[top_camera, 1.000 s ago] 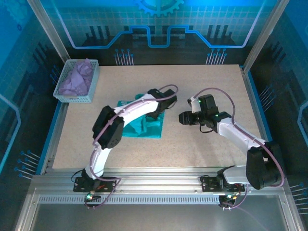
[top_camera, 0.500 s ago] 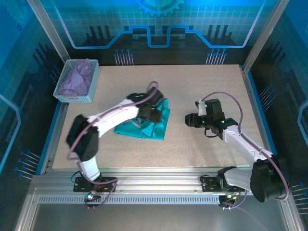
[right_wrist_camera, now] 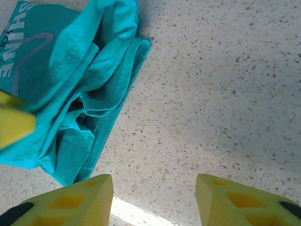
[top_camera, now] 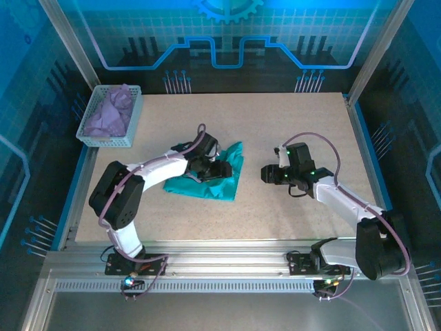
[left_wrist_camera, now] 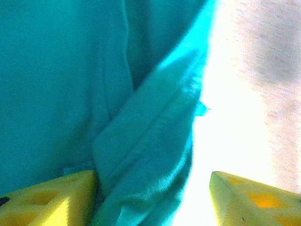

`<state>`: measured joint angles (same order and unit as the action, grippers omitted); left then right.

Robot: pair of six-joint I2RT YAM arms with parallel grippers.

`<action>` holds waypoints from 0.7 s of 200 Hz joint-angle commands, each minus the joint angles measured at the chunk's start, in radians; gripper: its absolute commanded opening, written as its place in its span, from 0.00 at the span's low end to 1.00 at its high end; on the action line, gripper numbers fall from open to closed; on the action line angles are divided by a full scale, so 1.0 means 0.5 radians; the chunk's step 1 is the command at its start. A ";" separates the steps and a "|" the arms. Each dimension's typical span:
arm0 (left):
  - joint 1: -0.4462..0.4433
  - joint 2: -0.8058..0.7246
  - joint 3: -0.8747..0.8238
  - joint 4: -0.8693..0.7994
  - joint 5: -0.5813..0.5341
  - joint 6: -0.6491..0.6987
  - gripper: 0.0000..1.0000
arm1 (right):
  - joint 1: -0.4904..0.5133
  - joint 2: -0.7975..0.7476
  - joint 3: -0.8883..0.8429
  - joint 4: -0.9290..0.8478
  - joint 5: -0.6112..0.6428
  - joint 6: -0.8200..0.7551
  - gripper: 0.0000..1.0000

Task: Fold the inside-out t-shirt

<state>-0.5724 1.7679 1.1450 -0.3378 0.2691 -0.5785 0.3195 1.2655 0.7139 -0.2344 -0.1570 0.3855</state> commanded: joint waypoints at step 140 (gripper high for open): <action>0.918 -0.212 -0.339 0.270 -0.063 -0.002 0.70 | 0.890 0.560 0.272 0.472 -0.046 0.313 0.46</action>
<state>-0.1699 1.5475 0.9550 -0.1703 0.3050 -0.6033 0.6903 1.4197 0.7956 -0.0746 -0.1390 0.4610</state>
